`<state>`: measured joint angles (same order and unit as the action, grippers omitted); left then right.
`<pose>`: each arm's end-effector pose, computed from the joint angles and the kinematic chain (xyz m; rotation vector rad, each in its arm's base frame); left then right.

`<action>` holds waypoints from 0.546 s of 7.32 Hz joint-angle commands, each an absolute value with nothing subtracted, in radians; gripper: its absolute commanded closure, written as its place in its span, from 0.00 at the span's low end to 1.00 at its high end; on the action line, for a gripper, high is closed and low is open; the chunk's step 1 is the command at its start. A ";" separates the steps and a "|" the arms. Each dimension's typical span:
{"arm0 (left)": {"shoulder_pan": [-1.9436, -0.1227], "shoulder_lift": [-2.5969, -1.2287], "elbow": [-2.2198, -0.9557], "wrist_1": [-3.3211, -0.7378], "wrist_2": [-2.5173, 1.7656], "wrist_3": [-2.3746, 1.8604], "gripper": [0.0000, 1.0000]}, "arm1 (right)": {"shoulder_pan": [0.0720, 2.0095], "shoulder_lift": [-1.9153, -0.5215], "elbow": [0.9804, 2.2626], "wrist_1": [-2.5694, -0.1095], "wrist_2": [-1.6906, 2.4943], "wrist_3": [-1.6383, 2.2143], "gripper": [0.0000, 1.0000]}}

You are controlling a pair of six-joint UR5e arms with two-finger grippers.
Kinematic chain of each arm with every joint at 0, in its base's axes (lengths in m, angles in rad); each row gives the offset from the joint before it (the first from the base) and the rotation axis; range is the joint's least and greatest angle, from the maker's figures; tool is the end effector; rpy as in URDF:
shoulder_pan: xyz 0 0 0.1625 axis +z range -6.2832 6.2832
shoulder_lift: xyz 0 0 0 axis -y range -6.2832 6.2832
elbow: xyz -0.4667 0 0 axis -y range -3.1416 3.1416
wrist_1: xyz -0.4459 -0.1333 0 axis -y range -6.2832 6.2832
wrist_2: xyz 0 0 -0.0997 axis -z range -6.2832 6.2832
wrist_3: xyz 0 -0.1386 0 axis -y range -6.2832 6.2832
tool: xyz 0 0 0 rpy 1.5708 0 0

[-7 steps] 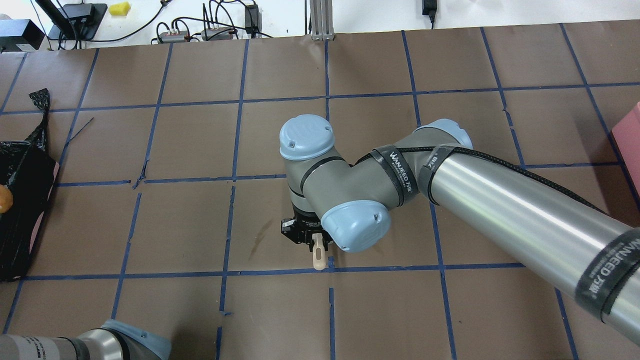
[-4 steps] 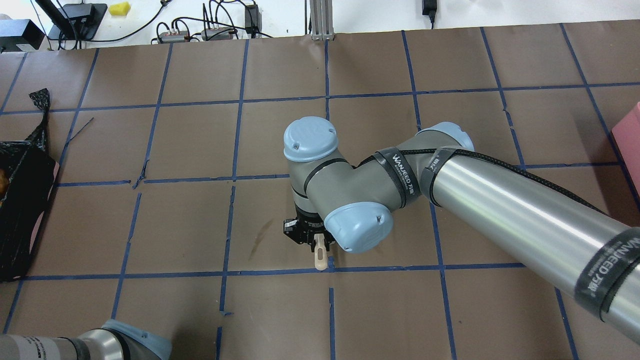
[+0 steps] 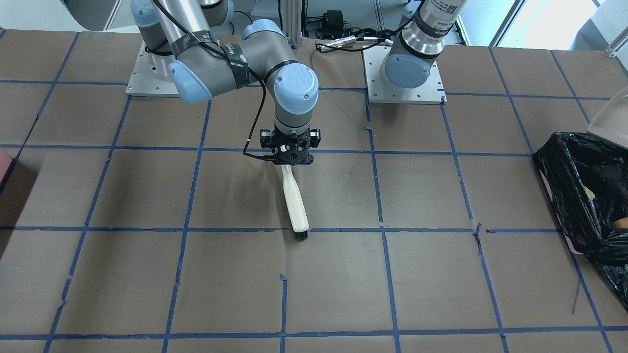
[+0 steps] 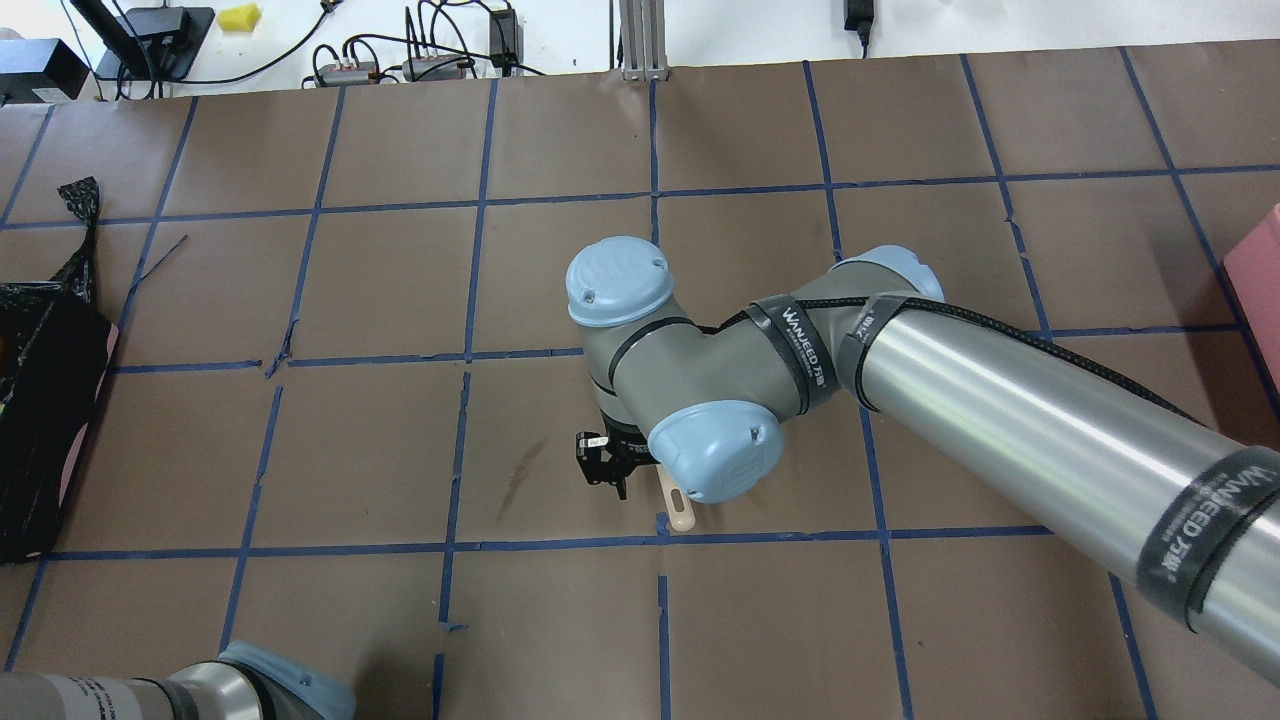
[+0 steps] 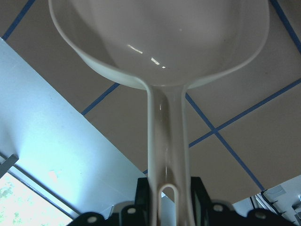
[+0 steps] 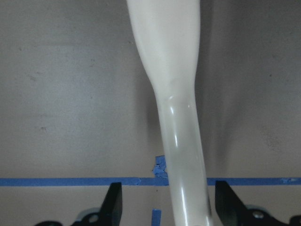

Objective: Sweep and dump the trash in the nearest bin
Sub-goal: 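Tilt the dustpan with the left gripper to dump trash into the bin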

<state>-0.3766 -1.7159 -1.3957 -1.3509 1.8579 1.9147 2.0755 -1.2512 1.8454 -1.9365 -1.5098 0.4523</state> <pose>0.5630 -0.3238 0.5335 0.9597 2.6950 0.4075 0.4054 -0.4408 0.1986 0.0697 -3.0691 -0.3558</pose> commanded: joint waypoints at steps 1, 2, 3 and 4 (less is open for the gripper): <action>-0.446 -1.675 -1.399 -1.356 1.867 1.904 0.86 | 2.030 -1.264 1.798 -1.936 -1.513 0.410 0.00; -0.497 -1.668 -1.396 -1.358 1.844 1.884 0.86 | 1.976 -1.294 1.755 -1.909 -1.511 0.344 0.00; -0.561 -1.654 -1.394 -1.364 1.810 1.873 0.86 | 1.901 -1.349 1.700 -1.813 -1.506 0.271 0.00; -0.619 -1.657 -1.399 -1.373 1.774 1.852 0.86 | 1.814 -1.400 1.643 -1.705 -1.500 0.155 0.00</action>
<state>-0.5461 -1.6607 -1.3965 -1.3635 1.8153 1.8741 1.9138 -1.3387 1.7118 -1.8225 -1.5067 0.2771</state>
